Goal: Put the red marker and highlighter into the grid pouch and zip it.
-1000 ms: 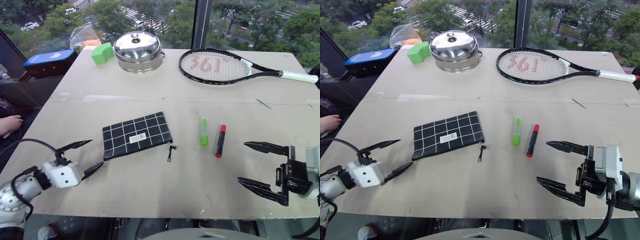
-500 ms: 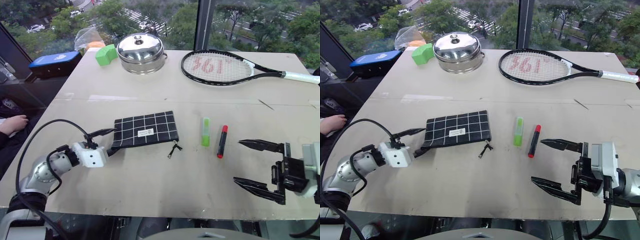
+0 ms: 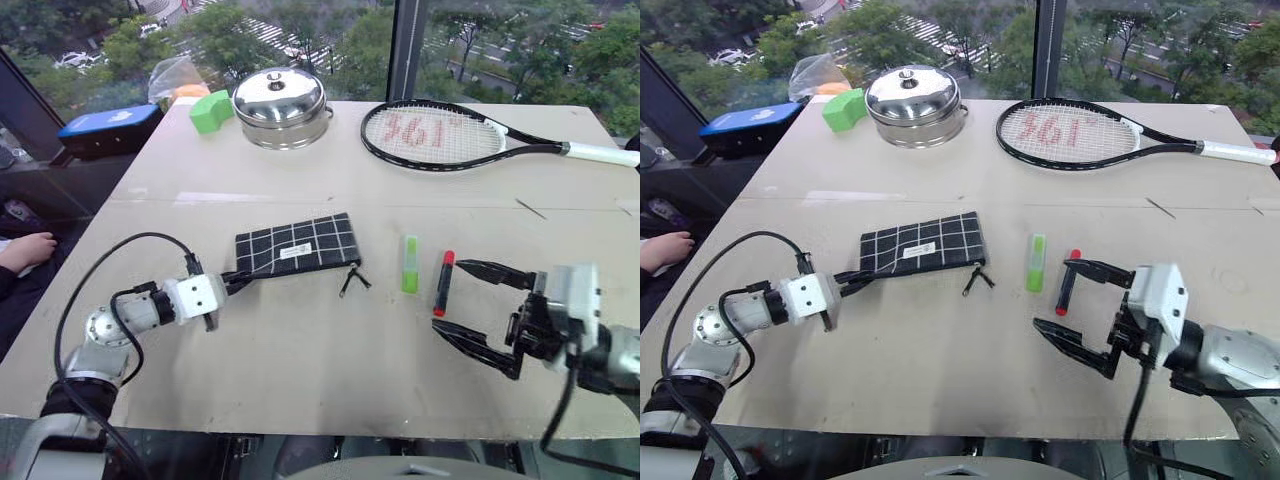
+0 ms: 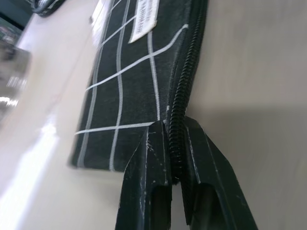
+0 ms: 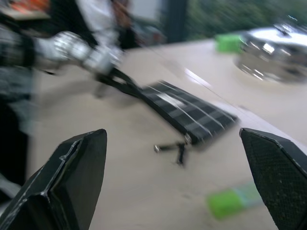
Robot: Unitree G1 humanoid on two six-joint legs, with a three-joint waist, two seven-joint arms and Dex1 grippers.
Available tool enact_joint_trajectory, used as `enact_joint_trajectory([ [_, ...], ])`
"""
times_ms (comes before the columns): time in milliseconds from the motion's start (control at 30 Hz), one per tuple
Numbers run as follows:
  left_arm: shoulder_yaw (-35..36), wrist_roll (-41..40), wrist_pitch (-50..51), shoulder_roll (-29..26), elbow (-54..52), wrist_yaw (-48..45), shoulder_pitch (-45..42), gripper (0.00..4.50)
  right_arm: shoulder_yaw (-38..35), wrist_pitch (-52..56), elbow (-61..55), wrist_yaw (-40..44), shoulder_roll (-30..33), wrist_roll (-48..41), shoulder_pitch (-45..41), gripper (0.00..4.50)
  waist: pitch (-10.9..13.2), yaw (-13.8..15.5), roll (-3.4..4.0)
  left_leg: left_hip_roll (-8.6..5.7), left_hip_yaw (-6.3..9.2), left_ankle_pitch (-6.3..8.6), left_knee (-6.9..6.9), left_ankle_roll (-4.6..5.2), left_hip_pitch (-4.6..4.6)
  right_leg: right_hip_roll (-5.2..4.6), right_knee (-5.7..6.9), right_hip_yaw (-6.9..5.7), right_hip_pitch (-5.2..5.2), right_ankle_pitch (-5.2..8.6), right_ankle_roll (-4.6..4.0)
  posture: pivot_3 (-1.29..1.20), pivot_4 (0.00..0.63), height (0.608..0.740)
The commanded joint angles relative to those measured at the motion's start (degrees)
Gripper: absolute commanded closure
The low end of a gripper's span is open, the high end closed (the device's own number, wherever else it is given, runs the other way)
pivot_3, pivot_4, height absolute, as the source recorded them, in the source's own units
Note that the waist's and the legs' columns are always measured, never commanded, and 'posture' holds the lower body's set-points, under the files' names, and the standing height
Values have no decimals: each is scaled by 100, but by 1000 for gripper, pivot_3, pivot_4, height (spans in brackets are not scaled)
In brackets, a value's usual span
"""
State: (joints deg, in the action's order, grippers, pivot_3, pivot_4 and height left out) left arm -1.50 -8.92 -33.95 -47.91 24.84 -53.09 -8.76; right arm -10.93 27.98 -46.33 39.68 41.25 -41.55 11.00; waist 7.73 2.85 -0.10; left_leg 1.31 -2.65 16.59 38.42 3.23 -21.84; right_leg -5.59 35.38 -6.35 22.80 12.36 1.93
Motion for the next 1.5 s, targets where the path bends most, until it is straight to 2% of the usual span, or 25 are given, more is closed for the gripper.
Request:
enact_joint_trajectory([
  [33, 118, -733, 1838, -147, -1823, -34, 227, 4455, 755, 1268, -195, -1318, 70, 606, -615, 0, 5, -73, -35, -1, 4, -1, 1, -1, -2, 2, 1, -2, 2, 0, 1, 0, 150, 740],
  [67, 118, -717, 2217, -149, -2127, 31, 265, 4455, 958, 1688, -139, -1603, 31, 653, -850, 0, 5, -70, -38, 0, 6, -1, 0, -2, -8, -1, 1, 3, 2, 0, 0, 0, 150, 740],
  [100, 104, -754, 2624, -116, -2416, 112, 267, 4455, 1070, 2141, 74, -1795, -195, 310, -1143, 0, 4, -79, -40, -1, 5, -1, 0, -3, -7, 0, -1, 3, 2, 0, 0, 0, 150, 740],
  [200, -45, -721, 3605, 66, -3094, 358, 101, 4455, 1125, 3239, 864, -2574, -1319, -424, -1968, 0, 8, -133, -42, -2, 2, -1, -4, -3, 0, 27, 1, 2, 0, -1, 0, 0, 150, 740],
  [300, -140, -674, 4189, 241, -3481, 494, -54, 4455, 996, 3790, 1572, -3391, -2248, -221, -2575, 0, 12, -174, -36, -2, 5, -3, -3, -5, -1, 42, 13, 10, 2, -2, 2, 0, 150, 740],
  [367, -163, -625, 4387, 311, -3621, 514, -93, 4455, 938, 3935, 1846, -3502, -2541, -204, -2871, 0, 12, -196, -35, -2, 5, -5, -3, -9, -3, 45, 18, 10, 4, -2, 2, 0, 150, 740],
  [567, -208, -495, 4564, 441, -3730, 483, -116, 4455, 953, 3730, 2487, -3620, -2980, 132, -3442, 0, 13, -218, -35, -4, -8, -18, -6, -31, -4, 55, 22, 25, 17, -2, 4, 0, 150, 740],
  [1000, -129, -361, 4494, 525, -3572, 409, -80, 4455, 721, 3766, 2373, -3412, -2750, 190, -3527, 0, 12, -217, -35, -3, -15, -8, -7, -13, -5, 56, 30, 36, 26, -2, 4, 0, 150, 740],
  [1033, -129, -356, 4486, 526, -3565, 401, -79, 4500, 703, 3756, 2370, -3397, -2748, 191, -3527, 503, 12, -217, -35, -3, -15, -8, -7, -13, -5, 56, 30, 37, 26, -2, 4, 0, 150, 740],
  [1067, -128, -354, 4479, 527, -3556, 393, -78, 4500, 692, 3751, 2360, -3378, -2740, 195, -3534, 514, 12, -217, -35, -3, -15, -8, -7, -13, -6, 56, 30, 37, 26, -2, 4, 0, 150, 740],
  [1100, -128, -352, 4469, 526, -3545, 385, -76, 4500, 686, 3749, 2352, -3363, -2736, 201, -3539, 742, 12, -216, -35, -3, -16, -8, -7, -13, -5, 56, 30, 37, 26, -2, 4, 0, 150, 740],
  [1233, -141, -336, 4388, 509, -3479, 318, -53, 4500, 648, 3784, 2316, -3294, -2758, 164, -3558, 2575, 12, -217, -35, -3, -16, -7, -7, -12, -5, 56, 30, 37, 26, -2, 4, 0, 150, 740],
  [1333, -143, -319, 4356, 514, -3431, 290, -57, 4500, 694, 3794, 2250, -3237, -2740, 172, -3532, 4206, 13, -216, -34, -3, -15, -6, -8, -11, -5, 56, 30, 37, 27, -2, 4, 0, 150, 740],
  [1367, -145, -315, 4357, 518, -3424, 289, -59, 4500, 714, 3797, 2219, -3220, -2723, 183, -3521, 4453, 13, -216, -34, -2, -15, -6, -8, -11, -6, 56, 30, 37, 27, -2, 4, 0, 150, 740],
  [1500, -136, -317, 4355, 539, -3403, 305, -54, 4500, 800, 3868, 2062, -3141, -2635, 207, -3503, 4453, 13, -215, -35, -2, -15, -6, -8, -10, -6, 55, 30, 37, 28, -2, 4, 0, 150, 740],
])
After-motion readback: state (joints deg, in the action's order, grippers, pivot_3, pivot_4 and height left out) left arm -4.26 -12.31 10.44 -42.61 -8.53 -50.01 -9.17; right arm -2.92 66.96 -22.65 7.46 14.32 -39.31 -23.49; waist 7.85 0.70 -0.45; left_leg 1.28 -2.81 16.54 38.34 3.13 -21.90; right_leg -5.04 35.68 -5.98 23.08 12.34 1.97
